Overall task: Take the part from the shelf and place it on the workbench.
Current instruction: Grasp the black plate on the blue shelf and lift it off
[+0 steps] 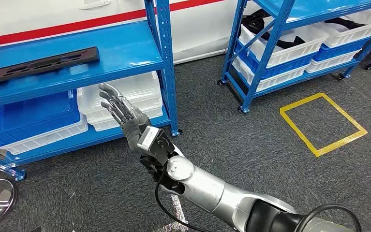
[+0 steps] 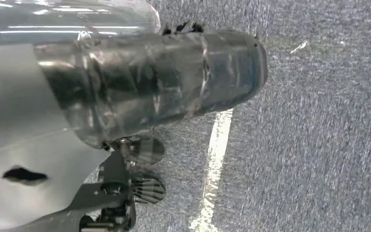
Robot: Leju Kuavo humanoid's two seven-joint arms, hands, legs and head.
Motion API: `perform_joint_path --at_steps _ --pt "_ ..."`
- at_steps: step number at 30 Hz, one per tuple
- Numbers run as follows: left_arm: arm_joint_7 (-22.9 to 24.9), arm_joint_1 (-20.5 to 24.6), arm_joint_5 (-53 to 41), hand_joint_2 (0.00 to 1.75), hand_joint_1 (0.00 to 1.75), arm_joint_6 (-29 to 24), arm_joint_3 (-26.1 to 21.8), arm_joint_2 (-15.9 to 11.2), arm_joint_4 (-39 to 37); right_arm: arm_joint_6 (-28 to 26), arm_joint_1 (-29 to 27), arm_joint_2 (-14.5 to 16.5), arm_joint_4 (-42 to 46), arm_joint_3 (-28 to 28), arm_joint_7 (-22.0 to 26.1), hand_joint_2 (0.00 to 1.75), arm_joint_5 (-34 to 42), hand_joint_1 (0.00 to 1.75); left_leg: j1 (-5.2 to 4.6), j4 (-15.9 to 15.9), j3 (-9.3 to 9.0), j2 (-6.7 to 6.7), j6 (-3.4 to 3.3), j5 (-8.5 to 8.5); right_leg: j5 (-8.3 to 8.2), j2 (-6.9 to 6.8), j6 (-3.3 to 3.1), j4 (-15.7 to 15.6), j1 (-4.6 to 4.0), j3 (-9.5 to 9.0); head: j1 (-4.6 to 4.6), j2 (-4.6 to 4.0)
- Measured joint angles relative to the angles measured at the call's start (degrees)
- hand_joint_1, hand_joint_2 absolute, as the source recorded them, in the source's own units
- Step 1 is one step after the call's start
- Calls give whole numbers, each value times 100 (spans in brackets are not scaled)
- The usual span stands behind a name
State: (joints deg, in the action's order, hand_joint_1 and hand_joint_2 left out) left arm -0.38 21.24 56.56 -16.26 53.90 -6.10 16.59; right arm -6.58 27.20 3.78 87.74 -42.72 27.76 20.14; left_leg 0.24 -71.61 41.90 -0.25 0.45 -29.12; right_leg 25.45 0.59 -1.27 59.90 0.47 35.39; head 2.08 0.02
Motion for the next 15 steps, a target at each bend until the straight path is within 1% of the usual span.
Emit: perform_joint_path --at_steps 1,2,3,4,5,6,8,9,10,11,12,13,14,15 --pt "0 3 -3 0 0 0 0 0 0 -1 5 0 0 -4 -6 0 -10 0 2 227 -106 0 -5 126 7 1 4 0 0 -9 0 0" --pt "1 7 -4 0 0 0 0 0 0 -2 13 0 -1 -9 -9 0 -22 0 3 453 -203 1 -12 216 14 2 11 0 0 -16 1 0" --pt "2 16 -7 0 0 0 2 0 0 -3 30 0 -2 -17 -17 0 -44 0 -8 809 -378 -1 -23 356 25 4 25 2 -9 -22 1 0" --pt "2 27 -8 0 0 0 6 0 0 -4 47 0 -2 -24 -21 0 -61 0 -21 1061 -501 -5 -41 424 31 6 43 4 -17 -20 2 0" --pt "4 35 -9 0 0 0 16 0 0 -4 62 0 -3 -32 -25 0 -73 0 -37 1202 -568 -10 -59 432 33 6 66 2 -23 -17 3 0" --pt "8 40 -9 0 0 0 30 0 -1 -4 72 0 -3 -37 -28 0 -77 0 -54 1229 -592 -16 -80 411 30 6 90 -6 -28 -14 2 0" --pt "14 42 -8 0 0 0 55 0 -1 -4 79 0 -2 -44 -32 0 -78 0 -37 1280 -617 -20 -135 419 56 -1 149 4 -24 -13 3 0" --pt "15 46 -8 0 0 0 61 0 -1 -4 85 0 -2 -45 -31 0 -78 0 -25 1305 -642 -18 -170 425 115 -6 175 89 -23 24 5 0" --pt "16 51 -8 0 0 0 66 0 0 -4 94 0 -1 -46 -31 0 -78 0 -11 1332 -666 -16 -202 431 219 -10 196 276 -26 113 9 0" --pt "16 56 -8 0 0 0 70 0 0 -5 99 -1 -2 -46 -31 0 -78 0 -11 1342 -683 -12 -226 429 363 -14 209 584 -24 268 11 0" --pt "17 59 -8 0 0 0 74 -1 -1 -6 100 -2 -4 -47 -31 0 -78 0 -15 1341 -689 -8 -248 421 519 -15 218 966 -26 467 14 0" --pt "18 59 -8 0 0 0 79 -1 -1 -7 96 -4 -9 -47 -31 0 -78 0 -19 1335 -690 -7 -260 412 632 -15 224 1325 -26 669 14 0" --pt "18 58 -8 0 0 0 82 -2 -2 -9 90 -6 -15 -48 -31 0 -81 0 -22 1326 -692 -7 -269 401 664 -16 226 1562 -26 818 13 0" --pt "19 56 -8 0 0 1 86 -2 -2 -10 87 -9 -21 -48 -33 0 -91 0 -24 1314 -697 -11 -273 386 580 -16 223 1579 -26 863 13 0"
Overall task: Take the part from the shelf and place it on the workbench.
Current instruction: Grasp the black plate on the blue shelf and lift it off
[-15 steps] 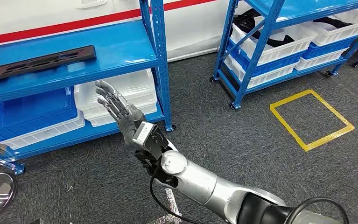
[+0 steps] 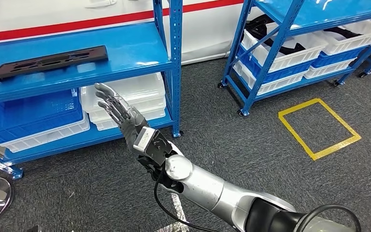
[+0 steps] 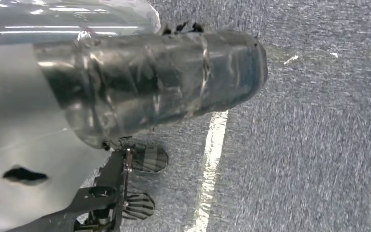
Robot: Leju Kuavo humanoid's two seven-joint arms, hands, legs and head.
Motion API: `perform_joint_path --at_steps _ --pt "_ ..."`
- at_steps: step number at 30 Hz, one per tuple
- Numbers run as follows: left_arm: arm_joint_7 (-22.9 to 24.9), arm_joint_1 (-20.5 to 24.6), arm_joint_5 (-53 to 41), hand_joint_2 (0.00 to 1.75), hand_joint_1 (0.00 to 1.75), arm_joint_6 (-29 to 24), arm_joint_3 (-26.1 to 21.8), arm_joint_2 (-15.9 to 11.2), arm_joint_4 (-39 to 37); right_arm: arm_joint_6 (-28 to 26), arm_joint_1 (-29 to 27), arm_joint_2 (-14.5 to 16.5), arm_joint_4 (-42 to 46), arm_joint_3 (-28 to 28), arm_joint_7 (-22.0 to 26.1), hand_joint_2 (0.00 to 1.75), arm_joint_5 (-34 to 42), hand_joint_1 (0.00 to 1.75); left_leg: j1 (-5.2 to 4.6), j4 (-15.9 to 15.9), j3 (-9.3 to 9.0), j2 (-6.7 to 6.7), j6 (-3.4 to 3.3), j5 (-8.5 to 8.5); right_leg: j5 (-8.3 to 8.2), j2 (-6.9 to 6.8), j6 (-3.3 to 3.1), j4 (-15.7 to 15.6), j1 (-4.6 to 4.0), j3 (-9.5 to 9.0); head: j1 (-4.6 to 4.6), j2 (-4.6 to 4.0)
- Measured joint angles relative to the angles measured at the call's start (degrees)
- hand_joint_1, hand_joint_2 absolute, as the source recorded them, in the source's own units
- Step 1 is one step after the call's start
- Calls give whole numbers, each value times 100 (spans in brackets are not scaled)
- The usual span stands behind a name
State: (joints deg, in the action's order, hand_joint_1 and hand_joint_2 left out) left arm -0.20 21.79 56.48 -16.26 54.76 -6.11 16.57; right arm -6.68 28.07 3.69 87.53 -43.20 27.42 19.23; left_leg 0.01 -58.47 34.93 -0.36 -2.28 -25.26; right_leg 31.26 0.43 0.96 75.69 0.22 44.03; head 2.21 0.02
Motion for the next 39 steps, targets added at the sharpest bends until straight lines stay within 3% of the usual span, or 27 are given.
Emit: perform_joint_path --at_steps 2,4,6,9,11,13,15,16,18,19,21,25,26,28,30,31,32,34,36,39 --pt "3 -1 -1 0 0 1 4 4 0 -2 13 -2 -5 -8 -13 0 -50 0 0 -34 -25 -28 11 -44 -418 16 -27 -599 0 -235 1 0" --pt "21 12 -5 0 0 2 7 15 0 -5 40 -3 -9 -31 -36 0 -138 0 -10 -70 -23 -71 44 -86 -692 116 -60 -1300 5 -580 -3 -1" --pt "50 35 -13 0 0 1 8 26 0 -14 55 -4 -19 -64 -68 0 -222 0 -7 -73 1 -110 90 -88 -697 173 -84 -1533 -1 -704 -4 -1" --pt "76 44 -17 0 0 -1 8 34 0 -18 77 1 -28 -102 -89 0 -286 0 2 -83 20 -154 161 -120 -708 67 -149 -1624 15 -757 -6 0" --pt "92 53 -17 0 0 0 9 45 0 -11 99 6 -31 -120 -89 0 -298 0 11 -474 198 -106 218 -333 -705 -29 -198 -1685 38 -825 -10 0" --pt "111 55 -19 0 0 2 10 50 0 2 107 7 -46 -138 -87 0 -287 0 31 -1196 564 -60 276 -620 -678 -102 -232 -1690 32 -852 -11 0" --pt "120 41 -28 0 0 3 10 50 -1 23 100 7 -67 -145 -69 0 -226 0 55 -1555 795 -45 319 -652 -653 -142 -239 -1678 32 -857 -11 0" --pt "118 35 -34 0 0 4 10 49 -1 37 98 7 -73 -145 -57 0 -190 0 67 -1458 769 -34 331 -534 -641 -154 -233 -1670 34 -861 -11 0" --pt "110 41 -52 0 0 4 10 49 -2 62 98 8 -76 -145 -39 0 -141 0 86 -725 415 11 332 -150 -608 -163 -205 -1660 37 -889 -10 0" --pt "106 52 -63 0 0 6 11 49 -1 72 102 8 -77 -145 -36 0 -130 0 76 -371 232 32 321 -36 -594 -163 -183 -1653 30 -898 -11 0" --pt "100 71 -81 0 0 12 13 51 -1 87 105 7 -85 -145 -33 0 -109 0 45 -25 48 48 271 6 -588 -161 -131 -1661 16 -902 -10 0" --pt "88 89 -91 0 0 22 15 51 -2 102 117 7 -109 -145 -29 0 -102 0 50 70 -38 15 131 4 -491 -138 -21 -1520 21 -838 -3 -1" --pt "85 100 -93 0 0 28 15 51 -2 104 124 7 -115 -145 -27 0 -102 0 60 93 -75 11 96 1 -388 -116 -2 -1277 21 -713 -1 -1" --pt "83 119 -98 0 0 44 16 51 -3 108 126 5 -136 -145 -24 0 -102 0 49 96 -117 3 44 -29 -143 -82 5 -519 25 -282 0 0" --pt "84 120 -100 0 0 62 20 49 -7 112 113 -1 -167 -145 -23 0 -102 0 39 91 -167 -19 22 -77 -114 -73 2 -25 27 84 -1 0" --pt "85 118 -101 0 0 73 24 49 -10 114 110 -4 -181 -145 -23 0 -101 0 37 89 -206 -37 22 -109 -256 -72 -7 -91 28 110 -1 0" --pt "86 117 -101 0 0 86 33 51 -13 118 111 -7 -192 -145 -23 0 -101 0 37 86 -257 -55 29 -147 -490 -69 -23 -377 28 20 0 0" --pt "87 122 -98 0 0 103 56 59 -15 136 121 -10 -208 -145 -24 0 -100 0 32 80 -347 -82 59 -237 -901 -48 -71 -1149 21 -305 -2 -1" --pt "95 135 -92 0 0 104 71 65 -16 162 132 -10 -218 -145 -25 0 -100 0 17 60 -358 -96 111 -298 -975 -22 -116 -1582 9 -504 -10 -1" --pt "106 135 -87 0 0 102 77 63 -17 184 139 -5 -228 -145 -28 0 -100 0 19 87 -354 -97 200 -351 -882 -12 -187 -1651 -1 -558 -14 0"
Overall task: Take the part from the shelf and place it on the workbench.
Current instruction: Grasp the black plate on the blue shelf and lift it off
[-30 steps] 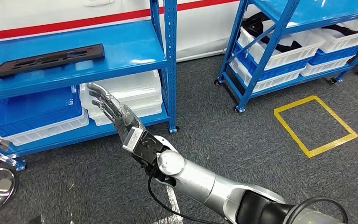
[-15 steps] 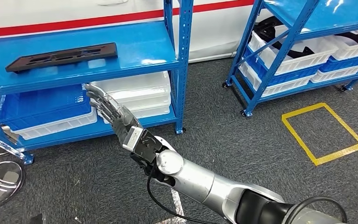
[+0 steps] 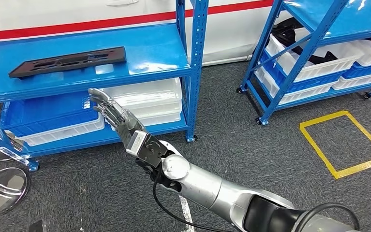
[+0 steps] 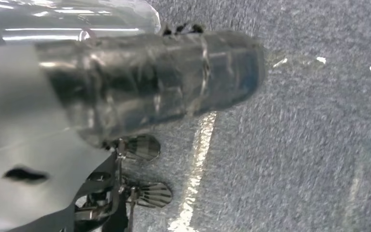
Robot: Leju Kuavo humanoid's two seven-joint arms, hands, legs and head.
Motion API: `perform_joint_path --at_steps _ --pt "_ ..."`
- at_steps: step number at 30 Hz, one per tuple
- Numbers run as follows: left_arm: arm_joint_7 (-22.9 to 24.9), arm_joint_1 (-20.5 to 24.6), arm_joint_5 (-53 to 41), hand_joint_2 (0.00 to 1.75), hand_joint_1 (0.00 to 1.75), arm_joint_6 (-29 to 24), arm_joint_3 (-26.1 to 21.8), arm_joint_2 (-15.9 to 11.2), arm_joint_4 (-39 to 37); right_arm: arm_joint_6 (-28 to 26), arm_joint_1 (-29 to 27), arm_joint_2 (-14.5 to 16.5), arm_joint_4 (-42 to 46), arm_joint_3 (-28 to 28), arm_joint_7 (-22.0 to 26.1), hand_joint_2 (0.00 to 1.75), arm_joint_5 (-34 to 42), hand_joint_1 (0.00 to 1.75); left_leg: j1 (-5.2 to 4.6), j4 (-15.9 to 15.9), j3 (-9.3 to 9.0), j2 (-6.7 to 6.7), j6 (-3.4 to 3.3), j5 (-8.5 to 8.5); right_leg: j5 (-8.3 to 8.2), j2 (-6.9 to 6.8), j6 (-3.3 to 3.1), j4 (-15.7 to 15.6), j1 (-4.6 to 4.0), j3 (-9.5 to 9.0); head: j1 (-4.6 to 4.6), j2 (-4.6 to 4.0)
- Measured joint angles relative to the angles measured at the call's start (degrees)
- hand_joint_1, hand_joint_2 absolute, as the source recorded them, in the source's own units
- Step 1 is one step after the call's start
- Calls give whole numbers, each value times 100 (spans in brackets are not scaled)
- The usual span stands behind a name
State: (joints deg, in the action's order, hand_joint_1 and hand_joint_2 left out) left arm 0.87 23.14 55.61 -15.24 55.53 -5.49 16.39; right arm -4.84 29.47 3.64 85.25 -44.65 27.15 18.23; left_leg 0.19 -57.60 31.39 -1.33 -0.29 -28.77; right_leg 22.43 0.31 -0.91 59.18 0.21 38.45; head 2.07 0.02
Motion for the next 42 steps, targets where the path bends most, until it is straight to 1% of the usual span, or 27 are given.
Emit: perform_joint_path --at_steps 2,3,6,7,8,10,12,14,17,19,21,22,23,24,25,26,28,29,31,32,34,35,37,39,40,41,42 --pt "1 3 -2 0 0 0 5 6 0 7 13 9 -6 -1 2 0 0 0 7 -190 74 34 52 -99 42 -7 -58 -41 21 -76 -2 0" --pt "1 8 -3 0 0 -1 12 9 0 9 16 13 -8 -1 2 0 0 0 10 -482 236 54 74 -197 70 -13 -82 -57 28 -124 -3 0" --pt "2 -13 0 0 0 -5 34 12 -3 13 13 14 -39 -2 1 0 0 0 12 -1648 1010 76 119 -449 182 -20 -116 -56 10 -251 -3 0" --pt "3 -28 4 0 0 -7 36 11 -6 16 9 14 -53 -2 0 0 0 0 11 -1775 1168 78 118 -378 226 -16 -118 -51 4 -303 -3 0" --pt "2 -35 7 0 0 -8 37 11 -7 19 7 14 -63 -3 -1 0 -1 0 11 -1671 1208 78 107 -194 274 -13 -116 -47 -1 -364 -3 0" --pt "-2 -26 10 0 0 -8 38 12 -9 27 12 15 -72 -5 -2 0 -2 0 5 -934 991 87 54 350 382 -13 -100 -44 -12 -510 -2 0" --pt "-8 -5 11 0 0 -8 39 12 -9 31 26 15 -78 -11 -3 0 -3 0 -37 -251 686 104 -22 617 478 -16 -54 -60 -25 -619 -3 -1" --pt "-18 9 19 0 0 -8 40 9 -9 33 32 15 -85 -26 -5 0 -2 0 -88 -18 542 109 -89 566 513 -20 10 -79 -24 -667 -5 -1" --pt "-31 13 26 0 0 -8 40 5 -9 45 36 16 -92 -50 -4 0 -2 0 -69 91 374 89 -183 498 541 -26 95 95 -11 -651 -4 0" --pt "-35 21 25 0 0 -7 46 5 -10 62 44 15 -101 -60 -3 0 -2 0 -51 119 228 83 -242 430 678 -22 141 667 0 -320 -1 -1" --pt "-35 24 24 0 0 -5 66 4 -11 78 30 13 -122 -67 -4 0 -2 0 -51 117 108 76 -270 321 921 -21 187 1395 11 214 0 -1" --pt "-34 17 25 0 0 -5 76 4 -11 83 18 10 -134 -69 -6 0 -2 0 -50 115 40 69 -270 259 1006 -22 208 1583 20 422 -1 0" --pt "-34 10 25 0 0 -4 83 5 -11 86 10 9 -144 -69 -7 0 -2 0 -47 111 -39 58 -266 194 1007 -23 222 1569 29 530 -1 0" --pt "-33 5 25 0 0 -3 85 7 -11 88 8 8 -152 -70 -8 0 -2 0 -41 106 -132 47 -257 120 880 -24 228 1354 37 538 -1 0" --pt "-33 1 25 0 0 -1 86 10 -11 89 8 7 -159 -72 -8 0 -2 0 -34 102 -231 38 -240 37 627 -25 229 1013 44 485 0 -1" --pt "-32 3 24 0 0 2 90 14 -13 90 10 3 -169 -74 -8 0 -2 0 -33 86 -316 30 -214 -53 255 -25 220 595 46 423 0 -1" --pt "-27 17 26 0 0 2 100 19 -16 93 16 -5 -189 -88 -13 0 -2 0 -39 67 -397 15 -144 -211 -245 -22 149 62 30 331 -13 -1" --pt "-25 26 26 0 0 1 105 19 -19 97 16 -10 -196 -94 -16 0 -2 0 -42 52 -423 15 -105 -252 -330 -15 98 -46 18 315 -17 -1" --pt "-18 42 22 0 0 -1 108 15 -20 106 27 -6 -195 -100 -18 0 -2 0 -37 -10 -440 24 -48 -244 -253 -7 -3 -65 10 219 -21 0" --pt "-15 48 14 0 0 0 109 15 -20 109 35 -3 -195 -100 -16 0 -2 0 -28 -145 -413 34 -25 -206 -202 -8 -44 -89 15 148 -19 0" --pt "-2 62 0 0 0 1 116 21 -20 116 45 3 -196 -100 -14 0 -3 0 -12 -703 -93 55 11 -211 -99 -13 -99 -116 25 -16 -21 0" --pt "6 65 -6 0 0 3 120 26 -20 118 41 3 -197 -100 -15 0 -3 0 -8 -1061 160 62 35 -300 -35 -13 -114 -122 24 -89 -20 0" --pt "20 45 -8 0 0 3 126 27 -22 119 31 2 -198 -100 -17 0 -3 0 -2 -1541 658 69 69 -671 112 -1 -124 -122 24 -255 -21 0" --pt "30 16 -7 0 0 3 127 25 -28 119 25 1 -199 -100 -17 0 -3 0 7 -1528 909 75 80 -918 257 21 -119 -122 24 -442 -21 0" --pt "31 9 -8 0 0 3 128 23 -31 119 25 1 -199 -100 -17 0 -2 0 11 -1267 932 77 73 -757 349 27 -107 -122 23 -569 -21 0" --pt "31 6 -9 0 0 3 128 22 -32 119 25 1 -201 -100 -17 0 -2 0 14 -963 921 80 61 -463 433 27 -93 -123 22 -676 -21 -1" --pt "31 0 -10 0 0 3 130 21 -34 117 28 0 -205 -100 -18 0 -2 0 10 -600 918 87 45 -25 520 27 -75 -114 17 -783 -21 -1"
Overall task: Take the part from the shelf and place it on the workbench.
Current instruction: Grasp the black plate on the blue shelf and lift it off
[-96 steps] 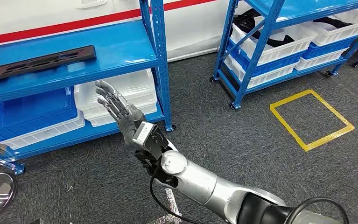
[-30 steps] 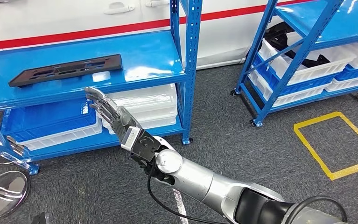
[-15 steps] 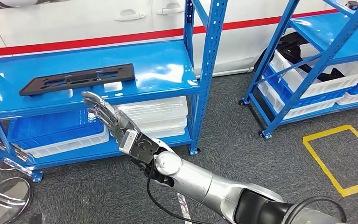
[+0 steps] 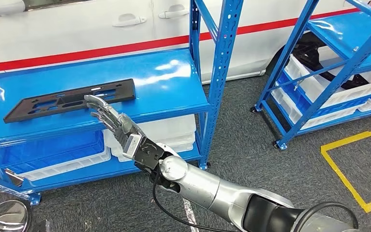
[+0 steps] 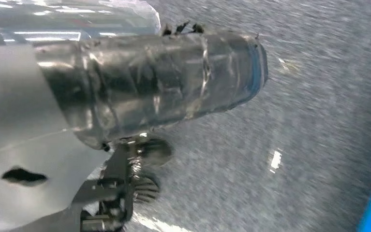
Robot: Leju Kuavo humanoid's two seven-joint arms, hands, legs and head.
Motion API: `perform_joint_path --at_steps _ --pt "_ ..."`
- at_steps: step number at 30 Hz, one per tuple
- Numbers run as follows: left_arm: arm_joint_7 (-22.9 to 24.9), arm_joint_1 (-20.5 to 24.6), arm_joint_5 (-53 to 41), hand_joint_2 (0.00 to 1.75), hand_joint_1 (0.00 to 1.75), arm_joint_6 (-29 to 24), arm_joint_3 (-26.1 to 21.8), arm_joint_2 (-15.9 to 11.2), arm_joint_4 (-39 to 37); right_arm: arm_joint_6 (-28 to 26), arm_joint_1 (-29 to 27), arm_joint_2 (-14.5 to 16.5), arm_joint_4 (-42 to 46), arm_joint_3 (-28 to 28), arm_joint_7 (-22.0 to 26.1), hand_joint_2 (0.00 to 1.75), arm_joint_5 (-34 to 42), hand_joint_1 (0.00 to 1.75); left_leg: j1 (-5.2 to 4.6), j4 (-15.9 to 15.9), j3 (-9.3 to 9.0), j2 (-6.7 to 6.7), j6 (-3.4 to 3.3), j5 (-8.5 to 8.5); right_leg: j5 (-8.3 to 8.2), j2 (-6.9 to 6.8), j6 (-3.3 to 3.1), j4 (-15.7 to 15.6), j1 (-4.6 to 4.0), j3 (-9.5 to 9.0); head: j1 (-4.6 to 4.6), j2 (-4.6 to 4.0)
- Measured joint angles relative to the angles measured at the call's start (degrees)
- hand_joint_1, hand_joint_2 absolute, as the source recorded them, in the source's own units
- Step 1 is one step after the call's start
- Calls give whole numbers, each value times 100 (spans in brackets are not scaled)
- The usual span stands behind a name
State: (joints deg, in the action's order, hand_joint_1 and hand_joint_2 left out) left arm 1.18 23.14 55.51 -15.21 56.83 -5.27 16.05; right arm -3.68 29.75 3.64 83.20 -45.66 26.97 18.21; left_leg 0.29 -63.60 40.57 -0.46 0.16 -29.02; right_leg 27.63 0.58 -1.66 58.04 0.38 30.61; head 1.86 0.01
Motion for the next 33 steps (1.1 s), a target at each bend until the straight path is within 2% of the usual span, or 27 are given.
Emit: perform_joint_path --at_steps 1,2,3,5,6,7,9,11,12,13,14,17,18,19,22,24,26,27,28,29,31,32,33 --pt "0 -6 -1 0 0 0 2 -1 -3 -2 1 0 -6 -2 -4 0 0 0 -13 318 1 9 -20 411 89 8 23 18 -6 -90 -3 0" --pt "2 -11 0 0 0 -1 4 0 -7 -3 3 1 -12 -3 -15 0 0 0 -32 460 -4 13 -44 649 164 16 50 33 -15 -128 -3 -1" --pt "5 -16 3 0 0 -3 7 1 -10 0 2 2 -18 -5 -33 0 1 0 -49 541 -14 14 -75 792 225 27 82 58 -20 -179 -7 0" --pt "14 9 7 0 0 -7 8 1 -13 25 16 8 -23 -9 -84 0 6 0 -63 537 -117 9 -155 769 303 27 143 101 -19 -244 -6 0" --pt "17 35 7 0 0 -9 9 1 -14 48 32 11 -25 -17 -110 0 8 0 -61 545 -174 5 -197 745 305 17 166 196 -9 -236 -7 0" --pt "18 68 4 0 0 -9 14 -1 -15 73 59 13 -27 -33 -131 0 9 0 -63 552 -232 2 -237 710 312 5 184 372 -1 -148 -4 -1" --pt "23 118 1 0 0 -18 49 -7 -17 114 90 15 -38 -79 -160 0 8 0 -70 556 -335 -8 -299 626 424 -10 212 992 10 252 -4 0" --pt "36 124 5 0 0 -31 87 -8 -19 129 92 16 -67 -121 -179 0 7 0 -85 551 -454 -19 -325 508 727 -10 222 1546 6 743 -5 1" --pt "47 116 8 0 0 -30 93 -4 -19 137 90 16 -85 -138 -189 0 7 0 -91 548 -536 -31 -328 436 857 -10 215 1629 1 913 -5 1" --pt "62 110 11 0 0 -27 94 2 -19 147 92 16 -105 -160 -197 0 7 0 -95 543 -637 -46 -329 356 879 -10 197 1543 -13 1009 -5 1" --pt "78 107 13 0 0 -22 94 13 -19 160 95 18 -124 -179 -205 0 7 0 -95 538 -749 -61 -327 269 736 -10 168 1305 -35 1038 -4 1" --pt "110 104 18 0 0 -7 100 60 -21 188 111 26 -188 -210 -217 0 7 0 -93 510 -958 -95 -292 42 -390 5 47 336 -131 986 -3 0" --pt "125 102 26 0 0 -3 103 72 -22 195 122 32 -208 -224 -222 0 7 0 -90 506 -977 -104 -265 -4 -636 10 12 172 -152 978 -1 0" --pt "145 105 34 0 0 1 105 79 -22 201 137 43 -225 -240 -225 0 7 0 -89 497 -1007 -109 -235 -23 -710 15 -18 106 -164 974 1 1" --pt "208 119 45 0 0 13 105 75 -22 212 198 102 -257 -279 -226 0 7 0 -89 373 -976 -87 -152 -63 -688 0 -92 -36 -124 817 10 1" --pt "227 140 44 0 0 19 105 77 -22 214 240 131 -281 -303 -226 0 7 0 -63 -119 -704 -64 -80 -243 -665 -11 -126 -119 -83 700 6 1" --pt "263 150 41 0 0 48 105 78 -24 220 262 146 -319 -340 -226 0 7 0 -12 -755 -271 -52 -2 -490 -619 -14 -135 -131 -59 654 3 1" --pt "295 147 39 0 0 75 105 75 -26 227 266 155 -344 -364 -227 0 5 0 15 -923 -105 -47 31 -525 -591 -9 -126 -123 -45 638 2 1" --pt "332 144 38 0 0 102 106 71 -27 242 276 169 -377 -391 -227 0 2 0 43 -900 -27 -41 64 -438 -559 -3 -111 -107 -28 619 3 1" --pt "372 148 37 0 0 122 107 67 -29 263 298 195 -416 -419 -227 0 -5 0 69 -681 -52 -34 98 -233 -525 3 -91 -84 -10 598 2 1" --pt "450 182 33 0 0 138 107 68 -29 310 395 273 -518 -478 -227 87 -38 0 109 62 -281 -14 163 274 -452 7 -35 -30 17 556 3 1" --pt "496 212 28 0 0 141 108 73 -29 325 468 326 -586 -514 -227 131 -71 0 107 367 -372 -3 163 388 -428 6 -4 -5 18 551 3 0" --pt "543 242 22 0 0 141 109 78 -29 328 544 383 -659 -550 -227 175 -117 0 94 537 -430 3 134 444 -414 6 28 9 13 559 3 0"
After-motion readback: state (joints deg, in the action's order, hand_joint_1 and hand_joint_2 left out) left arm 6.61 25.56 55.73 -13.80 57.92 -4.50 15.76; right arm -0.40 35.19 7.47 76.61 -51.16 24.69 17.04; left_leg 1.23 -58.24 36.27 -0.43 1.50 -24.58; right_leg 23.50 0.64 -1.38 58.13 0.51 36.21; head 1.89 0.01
